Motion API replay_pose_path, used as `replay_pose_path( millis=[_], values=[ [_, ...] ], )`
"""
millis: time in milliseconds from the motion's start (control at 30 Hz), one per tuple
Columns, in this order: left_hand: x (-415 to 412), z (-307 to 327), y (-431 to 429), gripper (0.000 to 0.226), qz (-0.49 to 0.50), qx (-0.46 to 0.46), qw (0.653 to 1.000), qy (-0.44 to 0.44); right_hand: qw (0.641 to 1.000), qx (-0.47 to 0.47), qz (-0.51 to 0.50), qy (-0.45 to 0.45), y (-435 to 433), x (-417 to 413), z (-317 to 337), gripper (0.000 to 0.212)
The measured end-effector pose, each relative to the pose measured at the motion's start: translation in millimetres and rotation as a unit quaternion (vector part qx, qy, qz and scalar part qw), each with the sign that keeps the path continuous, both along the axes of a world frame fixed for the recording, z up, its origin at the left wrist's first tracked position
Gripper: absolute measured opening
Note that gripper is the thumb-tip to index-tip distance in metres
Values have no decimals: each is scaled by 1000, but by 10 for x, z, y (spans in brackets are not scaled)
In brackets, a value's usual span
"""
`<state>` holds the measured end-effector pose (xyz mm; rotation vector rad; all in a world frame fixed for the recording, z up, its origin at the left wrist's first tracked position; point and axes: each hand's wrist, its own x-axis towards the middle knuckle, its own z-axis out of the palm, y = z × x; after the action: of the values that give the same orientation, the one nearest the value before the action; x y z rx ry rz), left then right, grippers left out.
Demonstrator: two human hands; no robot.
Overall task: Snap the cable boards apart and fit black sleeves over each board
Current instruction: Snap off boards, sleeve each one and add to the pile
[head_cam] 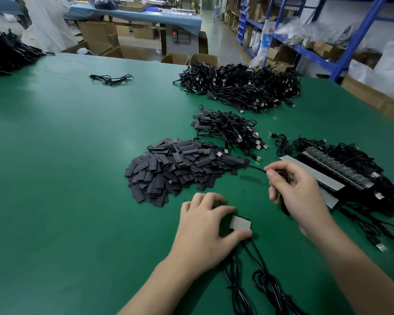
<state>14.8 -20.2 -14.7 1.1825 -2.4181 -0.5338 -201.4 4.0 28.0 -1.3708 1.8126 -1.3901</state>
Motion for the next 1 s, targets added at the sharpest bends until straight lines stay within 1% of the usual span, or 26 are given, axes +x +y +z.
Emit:
replay_pose_path(
  millis=[67,167,233,300,333,367,433,500,533,600,667,733,800,867,900,933,1000],
  values=[
    [-4,-6,8,69,-25,-1,1000,-5,998,-14,-8,62,-307,-17,163,16],
    [5,-5,-19,61,-47,16,999,16,989,-38,-9,139,-908,-51,512,8],
    [9,0,-32,55,-55,35,997,42,983,-25,1,184,-1250,-53,724,19],
    [9,21,-25,50,-58,79,992,79,977,3,5,214,-1440,-57,823,34],
    [9,33,-18,49,-58,115,986,105,975,9,3,222,-1455,-51,833,37],
    [12,42,-16,50,-57,154,977,138,974,6,0,226,-1404,-30,820,37],
    [15,56,-21,49,-46,215,951,216,974,-14,-2,228,-1137,48,710,31],
    [23,72,-42,47,-28,248,923,293,979,-28,11,203,-730,145,479,20],
    [28,82,-54,47,-20,257,910,323,985,-19,26,172,-503,192,342,17],
    [33,101,-67,47,-13,265,893,363,992,33,76,92,-92,301,95,27],
    [43,123,-66,48,-16,263,886,381,989,72,130,14,155,409,-88,37],
    [57,129,-54,49,-28,257,891,374,983,76,161,-45,238,472,-215,36],
    [67,128,-42,49,-41,252,899,356,980,65,174,-74,252,498,-242,25],
    [52,129,-37,47,-43,271,895,352,978,55,178,-96,257,469,-258,18],
    [45,134,-38,42,-40,284,891,352,976,54,181,-110,270,445,-265,17],
    [37,146,-42,32,-36,295,887,353,973,57,188,-124,282,429,-275,18],
    [33,154,-50,9,-26,291,898,330,967,67,207,-131,300,404,-292,23]
  ],
)
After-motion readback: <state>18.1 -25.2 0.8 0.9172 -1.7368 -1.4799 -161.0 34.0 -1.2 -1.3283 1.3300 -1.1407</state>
